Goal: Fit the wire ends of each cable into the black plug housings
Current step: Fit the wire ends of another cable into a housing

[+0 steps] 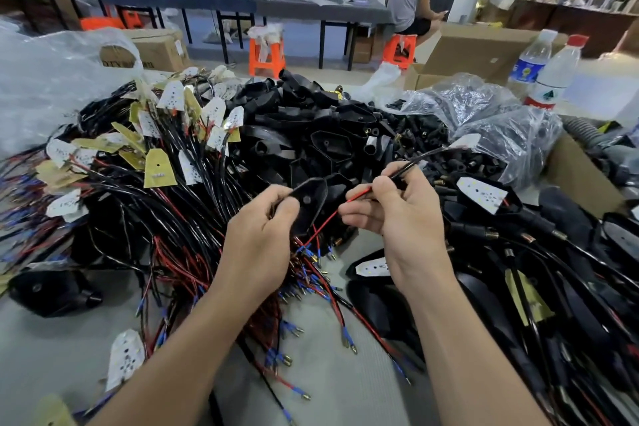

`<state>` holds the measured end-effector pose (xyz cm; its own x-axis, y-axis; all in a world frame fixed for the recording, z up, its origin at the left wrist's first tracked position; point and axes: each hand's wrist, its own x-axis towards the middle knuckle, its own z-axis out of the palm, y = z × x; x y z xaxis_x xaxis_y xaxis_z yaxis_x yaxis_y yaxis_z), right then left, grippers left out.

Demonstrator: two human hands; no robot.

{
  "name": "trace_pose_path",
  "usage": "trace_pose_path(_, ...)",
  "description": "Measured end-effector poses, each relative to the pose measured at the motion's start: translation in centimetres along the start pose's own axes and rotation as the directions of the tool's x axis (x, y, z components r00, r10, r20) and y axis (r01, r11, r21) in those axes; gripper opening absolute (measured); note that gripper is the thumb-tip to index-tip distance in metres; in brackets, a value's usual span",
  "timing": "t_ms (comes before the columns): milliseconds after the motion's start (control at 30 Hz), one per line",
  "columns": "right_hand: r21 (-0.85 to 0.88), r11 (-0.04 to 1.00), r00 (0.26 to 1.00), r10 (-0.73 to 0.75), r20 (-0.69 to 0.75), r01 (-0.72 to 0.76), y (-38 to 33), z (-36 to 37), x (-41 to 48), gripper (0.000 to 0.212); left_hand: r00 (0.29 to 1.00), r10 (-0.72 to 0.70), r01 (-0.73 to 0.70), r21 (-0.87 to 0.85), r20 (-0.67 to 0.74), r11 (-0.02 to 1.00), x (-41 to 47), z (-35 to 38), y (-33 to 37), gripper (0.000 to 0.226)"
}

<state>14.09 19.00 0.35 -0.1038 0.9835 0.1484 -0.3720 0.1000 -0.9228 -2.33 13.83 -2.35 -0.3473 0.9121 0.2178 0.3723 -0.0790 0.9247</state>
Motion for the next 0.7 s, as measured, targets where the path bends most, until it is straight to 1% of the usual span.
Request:
trace_pose_path(67,0.058,0.998,1.0,0.02,0.007,-0.02,0.0,-0.2,0.0,0.015,0.999,0.028,-0.029,0.031,0.025,0.999,-0.5,-0.4,0.2,0.035)
trace_pose_path(167,0.137,0.987,0.996,0.078,0.05,-0.084,-0.4,-0.5,-0.1,0.024,0.999,0.004,-0.004,0.007,0.046,1.0,-0.4,-0.5,0.5,0.045)
trace_pose_path(267,0.194,0.971,0.987,0.118,0.105,-0.137,-0.8,-0.8,-0.1,0.022,1.0,0.015,-0.015,0.021,0.022,1.0,-0.3,-0.2,0.6,0.041)
trace_pose_path(333,0.151,0.983,0.992,0.09,0.091,-0.103,-0.9,-0.6,0.0,0.021,0.999,0.036,-0.037,0.037,0.021,0.999,-0.5,-0.1,0.6,0.04)
trace_pose_path(467,-0.014,1.0,0.999,-0.021,0.028,0.021,-0.2,0.0,-0.1,0.019,0.996,0.055,-0.057,0.025,0.071,0.998,-0.6,0.1,0.8,0.05)
trace_pose_path(600,-0.122,0.987,0.992,-0.116,-0.053,0.108,0.5,0.2,-0.1,0.016,0.99,0.076,-0.076,-0.004,0.12,0.997,-0.7,0.0,0.9,0.047)
trace_pose_path(700,-0.204,0.966,0.976,-0.185,-0.113,0.159,0.8,0.3,-0.2,0.02,0.99,0.075,-0.075,-0.002,0.116,0.997,-0.7,-0.1,0.7,0.043)
